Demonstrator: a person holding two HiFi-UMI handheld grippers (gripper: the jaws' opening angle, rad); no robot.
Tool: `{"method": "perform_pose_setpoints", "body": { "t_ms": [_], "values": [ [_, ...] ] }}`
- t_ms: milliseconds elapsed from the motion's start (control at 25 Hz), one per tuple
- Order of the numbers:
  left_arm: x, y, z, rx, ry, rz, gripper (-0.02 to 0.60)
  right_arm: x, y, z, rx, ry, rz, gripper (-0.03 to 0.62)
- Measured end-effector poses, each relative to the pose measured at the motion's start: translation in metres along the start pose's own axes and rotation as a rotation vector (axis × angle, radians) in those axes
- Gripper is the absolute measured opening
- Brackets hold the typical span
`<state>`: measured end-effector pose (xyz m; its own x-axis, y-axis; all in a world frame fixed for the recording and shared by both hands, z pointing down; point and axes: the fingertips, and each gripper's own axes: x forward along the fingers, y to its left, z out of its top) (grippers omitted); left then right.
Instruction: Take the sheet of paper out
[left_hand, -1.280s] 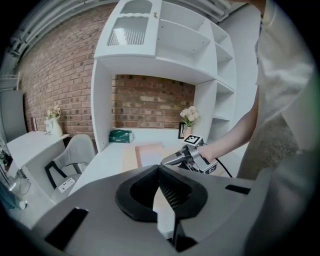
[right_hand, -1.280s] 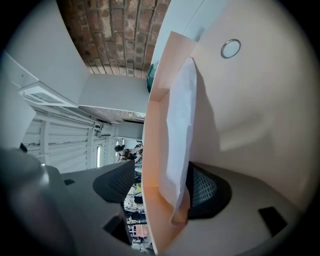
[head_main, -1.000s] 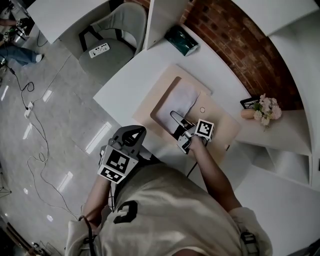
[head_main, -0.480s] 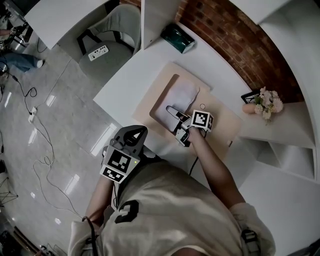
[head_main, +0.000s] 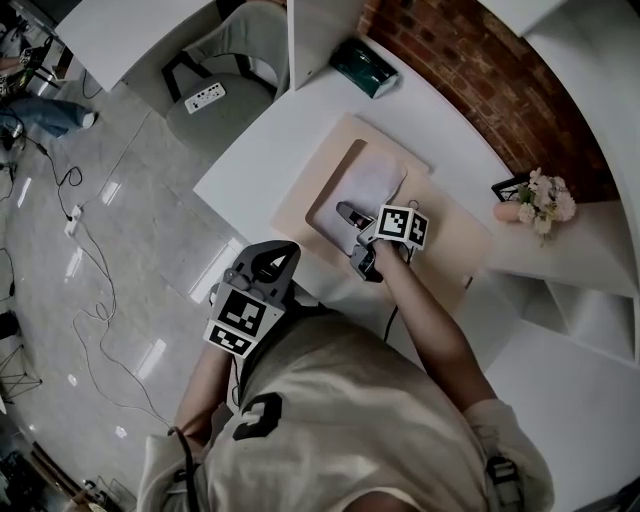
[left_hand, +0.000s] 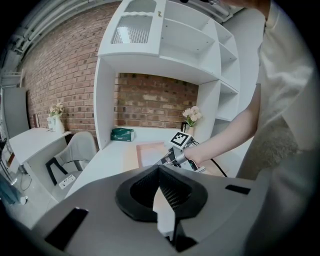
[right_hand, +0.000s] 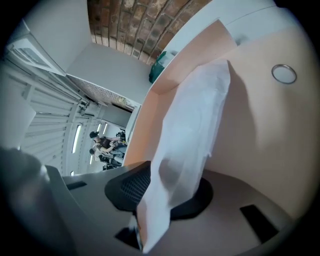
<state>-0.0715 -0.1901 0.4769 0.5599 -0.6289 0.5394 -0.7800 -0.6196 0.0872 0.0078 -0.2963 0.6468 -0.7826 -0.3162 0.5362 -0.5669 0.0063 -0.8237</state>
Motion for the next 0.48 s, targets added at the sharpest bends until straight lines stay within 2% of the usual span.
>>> {"method": "perform_pose_setpoints", "body": {
  "t_ms": [160, 280, 480],
  "values": [
    [0.001, 0.005, 0.0, 0.0, 0.004, -0.002, 0.015, 0.0, -0.009, 0.003, -0.01, -0.021, -0.089, 0.08],
    [-0.002, 0.009, -0.002, -0.011, 0.005, 0.007, 0.015, 0.002, -0.013, 0.001, -0.033, 0.001, -0.143, 0.041],
    [-0.004, 0.013, -0.007, -0.022, 0.01, 0.009, 0.015, 0.004, -0.013, -0.002, -0.06, 0.01, -0.171, 0.032]
  ]
}}
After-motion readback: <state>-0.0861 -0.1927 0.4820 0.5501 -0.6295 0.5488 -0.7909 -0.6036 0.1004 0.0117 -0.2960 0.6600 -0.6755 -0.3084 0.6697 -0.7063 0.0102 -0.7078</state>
